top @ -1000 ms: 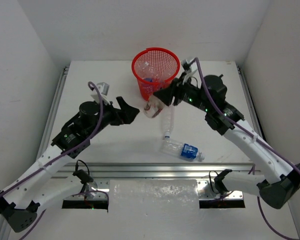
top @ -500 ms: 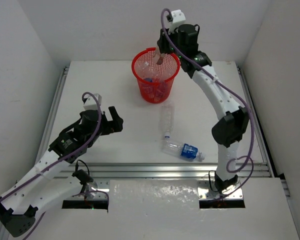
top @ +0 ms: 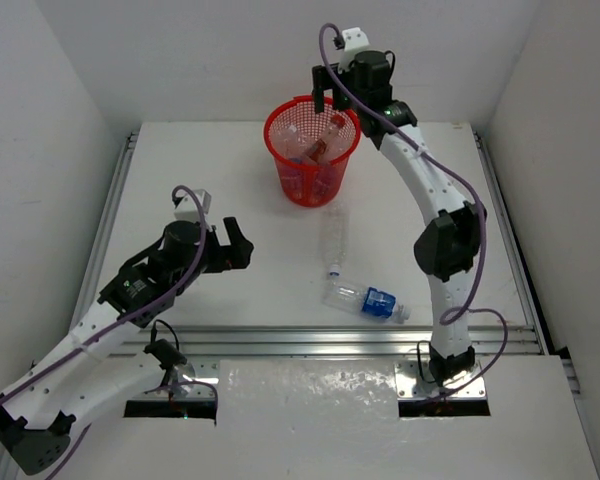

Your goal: Put the plastic bottles in the bin

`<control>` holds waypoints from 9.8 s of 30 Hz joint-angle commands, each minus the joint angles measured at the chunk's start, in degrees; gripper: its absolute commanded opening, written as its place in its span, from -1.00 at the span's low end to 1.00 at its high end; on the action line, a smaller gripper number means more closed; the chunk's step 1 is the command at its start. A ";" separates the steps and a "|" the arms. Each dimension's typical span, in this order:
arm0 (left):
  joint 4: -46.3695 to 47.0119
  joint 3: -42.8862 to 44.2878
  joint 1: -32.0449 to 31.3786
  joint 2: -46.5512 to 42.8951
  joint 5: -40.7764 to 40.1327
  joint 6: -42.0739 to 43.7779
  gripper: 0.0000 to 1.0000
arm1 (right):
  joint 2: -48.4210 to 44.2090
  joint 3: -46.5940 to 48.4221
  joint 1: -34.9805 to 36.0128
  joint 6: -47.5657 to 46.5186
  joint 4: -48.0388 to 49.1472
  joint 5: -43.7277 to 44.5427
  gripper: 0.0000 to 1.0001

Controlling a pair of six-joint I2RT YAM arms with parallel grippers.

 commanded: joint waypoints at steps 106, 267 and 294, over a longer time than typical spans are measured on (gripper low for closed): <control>52.25 9.33 -15.40 29.14 31.53 7.24 0.84 | -69.11 -67.63 -0.01 30.14 6.67 -18.15 -1.00; 43.50 69.30 7.45 72.64 -8.05 24.91 -0.48 | -98.71 -82.21 2.63 21.87 -23.13 2.69 0.98; 16.85 39.81 6.13 34.89 -18.95 3.93 0.99 | -94.32 -78.69 2.63 18.88 -22.78 7.61 0.98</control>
